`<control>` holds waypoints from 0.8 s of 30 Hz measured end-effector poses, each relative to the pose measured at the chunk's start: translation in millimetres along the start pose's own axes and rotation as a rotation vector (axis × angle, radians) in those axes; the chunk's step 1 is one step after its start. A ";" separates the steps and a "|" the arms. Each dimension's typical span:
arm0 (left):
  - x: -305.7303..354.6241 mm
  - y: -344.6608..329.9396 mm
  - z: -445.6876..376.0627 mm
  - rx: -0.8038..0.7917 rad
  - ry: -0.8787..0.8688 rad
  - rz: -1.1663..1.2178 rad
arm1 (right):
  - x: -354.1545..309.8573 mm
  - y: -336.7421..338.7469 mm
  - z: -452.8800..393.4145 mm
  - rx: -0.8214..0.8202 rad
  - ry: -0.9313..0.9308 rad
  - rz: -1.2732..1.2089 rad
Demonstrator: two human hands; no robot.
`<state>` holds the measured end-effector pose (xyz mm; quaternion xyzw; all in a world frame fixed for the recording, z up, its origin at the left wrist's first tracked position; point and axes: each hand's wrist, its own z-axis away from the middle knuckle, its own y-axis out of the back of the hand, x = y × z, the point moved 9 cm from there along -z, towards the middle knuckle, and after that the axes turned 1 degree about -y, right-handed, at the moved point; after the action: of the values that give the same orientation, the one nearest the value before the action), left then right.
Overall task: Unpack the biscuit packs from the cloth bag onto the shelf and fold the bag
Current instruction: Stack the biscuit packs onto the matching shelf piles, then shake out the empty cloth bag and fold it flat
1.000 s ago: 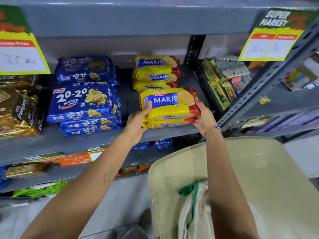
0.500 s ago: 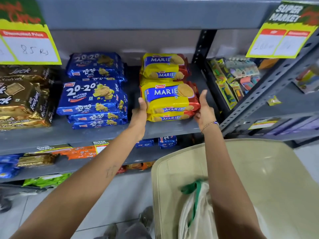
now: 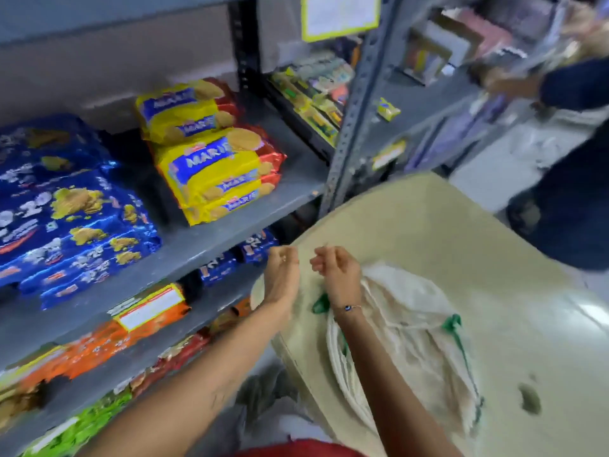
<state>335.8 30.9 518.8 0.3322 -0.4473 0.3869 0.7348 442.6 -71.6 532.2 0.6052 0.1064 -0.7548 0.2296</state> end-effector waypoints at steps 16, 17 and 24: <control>-50.6 -126.8 83.1 -0.863 -0.443 -0.865 | 109.7 205.3 167.1 0.582 -0.398 -0.090; -63.2 -128.0 83.7 -0.866 -0.419 -0.917 | 114.5 214.6 172.4 0.602 -0.410 -0.072; -91.9 -124.2 68.3 -0.530 -0.253 -1.151 | 84.8 265.8 130.8 0.625 -0.323 0.333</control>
<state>388.4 -110.7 443.0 0.3692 -0.3610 -0.2348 0.8235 442.2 -379.2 513.8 0.5284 -0.2658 -0.7887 0.1675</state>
